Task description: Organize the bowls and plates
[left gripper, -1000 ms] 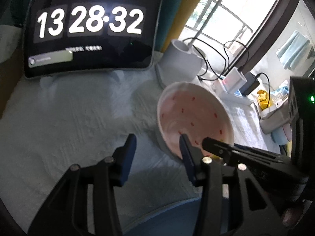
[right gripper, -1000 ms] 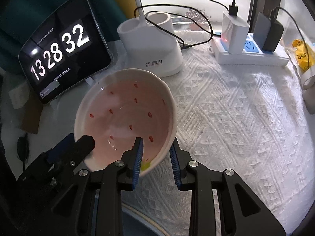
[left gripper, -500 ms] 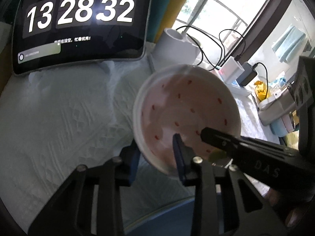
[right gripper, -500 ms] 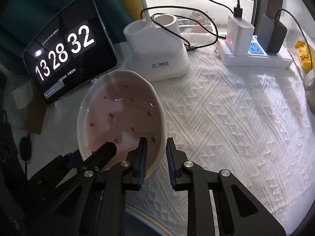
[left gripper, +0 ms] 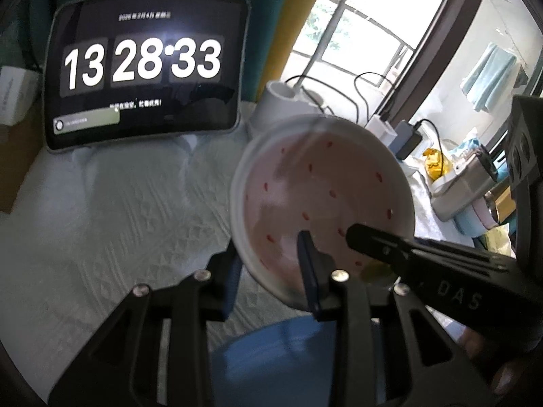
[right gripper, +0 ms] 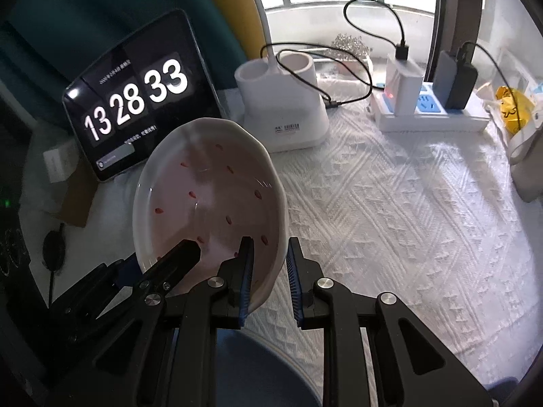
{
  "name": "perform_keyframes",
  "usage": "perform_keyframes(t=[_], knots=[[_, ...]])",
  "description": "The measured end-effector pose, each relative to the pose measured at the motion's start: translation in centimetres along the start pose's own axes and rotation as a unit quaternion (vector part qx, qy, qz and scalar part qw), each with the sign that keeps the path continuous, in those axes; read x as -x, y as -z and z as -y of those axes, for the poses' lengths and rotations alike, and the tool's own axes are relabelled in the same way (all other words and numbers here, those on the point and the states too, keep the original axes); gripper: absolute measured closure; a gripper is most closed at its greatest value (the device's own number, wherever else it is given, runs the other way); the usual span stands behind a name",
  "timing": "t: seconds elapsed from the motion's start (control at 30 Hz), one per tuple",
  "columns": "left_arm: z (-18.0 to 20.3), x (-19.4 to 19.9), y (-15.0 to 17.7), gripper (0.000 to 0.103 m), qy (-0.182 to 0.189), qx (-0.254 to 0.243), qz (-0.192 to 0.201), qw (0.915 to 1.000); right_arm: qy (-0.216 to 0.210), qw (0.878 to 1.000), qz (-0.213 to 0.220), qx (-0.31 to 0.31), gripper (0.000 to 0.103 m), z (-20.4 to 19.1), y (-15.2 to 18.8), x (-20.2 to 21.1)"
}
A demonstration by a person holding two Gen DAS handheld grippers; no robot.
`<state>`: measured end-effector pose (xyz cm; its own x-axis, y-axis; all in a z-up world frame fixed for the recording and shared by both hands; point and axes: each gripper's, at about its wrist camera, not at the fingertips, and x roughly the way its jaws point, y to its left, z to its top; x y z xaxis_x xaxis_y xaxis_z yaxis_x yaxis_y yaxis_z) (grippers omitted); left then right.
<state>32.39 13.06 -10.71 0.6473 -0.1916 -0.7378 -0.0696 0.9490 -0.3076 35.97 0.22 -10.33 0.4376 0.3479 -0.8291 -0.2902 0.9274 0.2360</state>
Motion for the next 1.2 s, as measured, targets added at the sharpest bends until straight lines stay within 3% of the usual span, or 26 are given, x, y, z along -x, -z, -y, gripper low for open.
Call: perform_keyframes(t=[0.53, 1.2], knots=[[3.9, 5.6, 2.5, 0.071, 0.002, -0.028, 0.035, 0.999, -0.004, 0.999, 0.04, 0.008, 0.082, 0.4, 2.9, 6.5], [9.5, 8.7, 6.5, 0.071, 0.008, -0.069, 0.043, 0.9967, 0.0, 0.997, 0.08, -0.002, 0.082, 3.4, 7.3, 12.9]])
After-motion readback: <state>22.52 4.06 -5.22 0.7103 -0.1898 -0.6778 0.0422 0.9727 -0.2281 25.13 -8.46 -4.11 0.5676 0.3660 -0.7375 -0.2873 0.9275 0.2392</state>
